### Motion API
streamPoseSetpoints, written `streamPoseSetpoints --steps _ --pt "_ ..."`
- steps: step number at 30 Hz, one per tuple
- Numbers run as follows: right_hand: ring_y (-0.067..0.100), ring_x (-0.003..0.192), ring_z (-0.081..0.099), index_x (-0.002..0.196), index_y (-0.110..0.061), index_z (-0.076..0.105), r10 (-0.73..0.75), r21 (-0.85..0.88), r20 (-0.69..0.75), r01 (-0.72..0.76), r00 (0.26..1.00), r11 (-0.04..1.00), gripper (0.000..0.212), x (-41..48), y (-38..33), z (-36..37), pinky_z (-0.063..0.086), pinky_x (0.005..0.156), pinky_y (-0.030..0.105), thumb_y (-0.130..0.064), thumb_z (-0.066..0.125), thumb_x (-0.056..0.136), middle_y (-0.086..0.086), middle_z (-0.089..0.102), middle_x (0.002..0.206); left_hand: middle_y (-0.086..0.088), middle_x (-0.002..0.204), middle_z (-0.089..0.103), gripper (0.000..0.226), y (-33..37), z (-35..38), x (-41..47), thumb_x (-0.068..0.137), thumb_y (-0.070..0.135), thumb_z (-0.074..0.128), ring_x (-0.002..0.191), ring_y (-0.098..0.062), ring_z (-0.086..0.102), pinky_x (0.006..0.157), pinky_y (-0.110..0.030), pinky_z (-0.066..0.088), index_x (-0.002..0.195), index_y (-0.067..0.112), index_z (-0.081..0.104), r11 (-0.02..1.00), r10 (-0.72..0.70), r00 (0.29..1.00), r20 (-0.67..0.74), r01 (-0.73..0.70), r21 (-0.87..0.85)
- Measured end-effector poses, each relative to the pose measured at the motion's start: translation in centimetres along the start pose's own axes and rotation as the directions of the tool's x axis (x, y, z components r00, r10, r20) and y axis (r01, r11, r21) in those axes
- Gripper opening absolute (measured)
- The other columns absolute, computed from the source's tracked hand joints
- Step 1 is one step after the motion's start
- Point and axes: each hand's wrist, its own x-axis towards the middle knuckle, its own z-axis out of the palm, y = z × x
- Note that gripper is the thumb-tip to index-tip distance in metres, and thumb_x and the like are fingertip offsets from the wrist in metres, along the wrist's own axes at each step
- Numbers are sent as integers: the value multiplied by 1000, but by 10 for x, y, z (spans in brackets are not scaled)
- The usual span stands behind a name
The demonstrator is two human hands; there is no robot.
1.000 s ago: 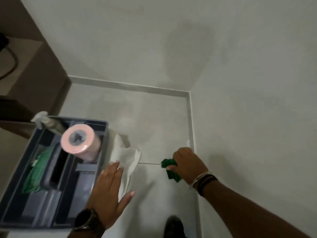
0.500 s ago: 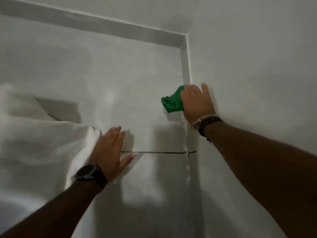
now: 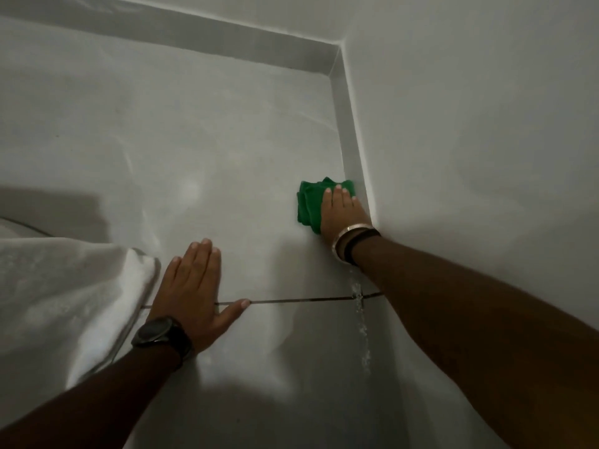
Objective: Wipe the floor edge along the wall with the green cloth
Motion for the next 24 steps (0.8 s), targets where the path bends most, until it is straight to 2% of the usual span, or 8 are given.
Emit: streamPoseSetpoints --steps 4,11,18,23,24 --pt "41 143 0 144 7 -1 15 178 -52 -6 999 984 65 -13 -6 15 2 119 48 -20 34 96 32 -1 154 -19 166 14 110 0 -4 1 84 84 28 153 -34 10 120 -50 10 157 3 19 1000 -12 1000 17 12 2" --pt "47 141 3 142 11 2 32 169 -44 -24 998 985 53 -50 -12 26 5 118 50 -10 22 98 37 3 151 -20 165 14 111 -3 -3 2 84 84 28 152 -35 9 120 -53 12 157 2 16 1000 -18 999 31 17 13" --pt "46 142 -5 143 9 -5 81 177 7 -81 997 981 57 -149 -35 51 3 119 49 -4 20 93 34 -4 152 -17 167 7 111 -2 -4 1 84 84 29 153 -32 3 122 -50 8 158 4 10 1000 -27 999 37 27 -8" --pt "40 143 -9 144 2 -7 101 331 -8 -93 995 939 61 -230 -47 77 -3 119 44 -4 18 89 24 -12 154 -16 167 8 110 -1 -3 1 84 85 27 153 -31 2 122 -49 6 158 5 10 1000 -23 999 29 24 -18" --pt "39 143 -7 144 1 -5 107 358 -26 -91 994 929 62 -243 -49 82 -4 119 43 -2 23 90 22 -11 153 -16 167 7 110 0 -3 1 84 85 27 154 -31 2 122 -48 5 158 6 10 1000 -22 999 35 22 -16"
